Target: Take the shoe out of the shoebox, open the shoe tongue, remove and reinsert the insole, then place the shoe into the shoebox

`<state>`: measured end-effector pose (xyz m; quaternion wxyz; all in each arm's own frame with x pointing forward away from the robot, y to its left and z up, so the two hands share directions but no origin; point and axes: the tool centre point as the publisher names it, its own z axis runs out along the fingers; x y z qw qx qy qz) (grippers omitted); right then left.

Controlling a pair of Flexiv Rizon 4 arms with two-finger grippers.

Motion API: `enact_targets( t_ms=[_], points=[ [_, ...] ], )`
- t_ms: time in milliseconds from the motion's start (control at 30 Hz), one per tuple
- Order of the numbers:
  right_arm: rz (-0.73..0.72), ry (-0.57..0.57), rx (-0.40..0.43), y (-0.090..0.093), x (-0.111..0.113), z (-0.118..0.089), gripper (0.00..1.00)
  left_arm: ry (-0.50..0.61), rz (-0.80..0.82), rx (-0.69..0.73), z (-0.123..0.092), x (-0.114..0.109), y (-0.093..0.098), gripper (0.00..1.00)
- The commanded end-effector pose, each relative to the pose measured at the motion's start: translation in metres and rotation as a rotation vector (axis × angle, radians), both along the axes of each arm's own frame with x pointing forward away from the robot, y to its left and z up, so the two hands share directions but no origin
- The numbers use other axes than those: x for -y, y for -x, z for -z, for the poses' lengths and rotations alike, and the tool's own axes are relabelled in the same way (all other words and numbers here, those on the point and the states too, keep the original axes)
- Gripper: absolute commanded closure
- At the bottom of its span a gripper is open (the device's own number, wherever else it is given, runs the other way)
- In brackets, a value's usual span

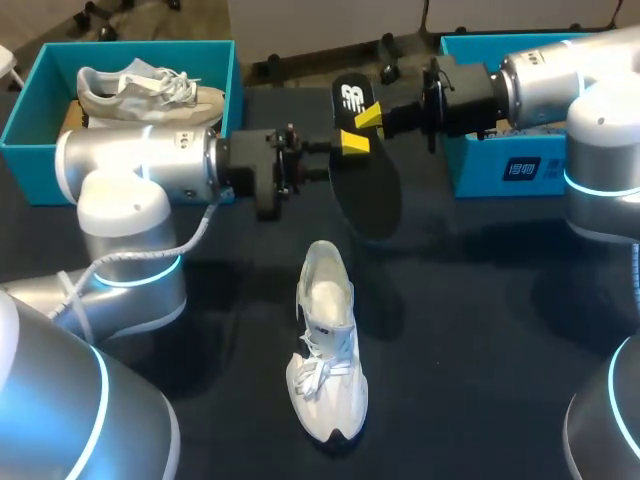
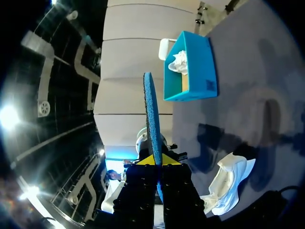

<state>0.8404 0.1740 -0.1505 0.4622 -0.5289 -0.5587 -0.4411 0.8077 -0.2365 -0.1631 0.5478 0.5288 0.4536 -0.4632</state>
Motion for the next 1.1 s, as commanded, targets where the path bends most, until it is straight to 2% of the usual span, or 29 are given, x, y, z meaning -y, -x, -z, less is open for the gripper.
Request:
enact_targets(
  t_ms=[33, 200, 367, 433, 567, 633, 667, 700, 1100],
  points=[
    [0.002, 0.002, -0.001, 0.0001, 0.0003, 0.001, 1.0, 0.0, -0.005, 0.003, 0.0014, 0.0015, 0.0003, 0.55],
    [0.006, 0.002, -0.005, 0.0001, 0.0007, 0.0017, 1.0, -0.01, -0.011, 0.006, -0.0004, -0.0015, 0.0033, 0.51],
    [0.01, 0.002, -0.008, 0.0005, 0.0032, 0.004, 1.0, -0.04, -0.016, 0.013, -0.0021, -0.0025, 0.0061, 0.54],
    [0.012, 0.002, -0.01, 0.0003, 0.0045, 0.0047, 1.0, -0.046, -0.022, 0.015, -0.001, -0.0022, 0.0061, 0.58],
    [0.015, 0.004, -0.013, 0.0001, 0.006, 0.0046, 1.0, -0.047, -0.03, 0.012, 0.0005, -0.0015, 0.005, 0.73],
    [0.016, 0.004, -0.015, 0.0001, 0.0061, 0.0045, 1.0, -0.053, -0.035, 0.013, 0.0016, 0.0003, 0.0044, 0.75],
    [0.017, 0.004, -0.016, 0.0002, 0.0062, 0.0045, 1.0, -0.055, -0.037, 0.014, 0.0022, 0.0017, 0.0041, 0.82],
    [0.017, 0.003, -0.017, 0.0002, 0.0062, 0.0045, 1.0, -0.056, -0.038, 0.014, 0.0026, 0.0028, 0.004, 1.0],
    [0.033, -0.017, -0.017, 0.0035, 0.0073, 0.0054, 0.98, -0.064, -0.047, 0.031, 0.0036, 0.0048, 0.004, 1.0]
  ],
)
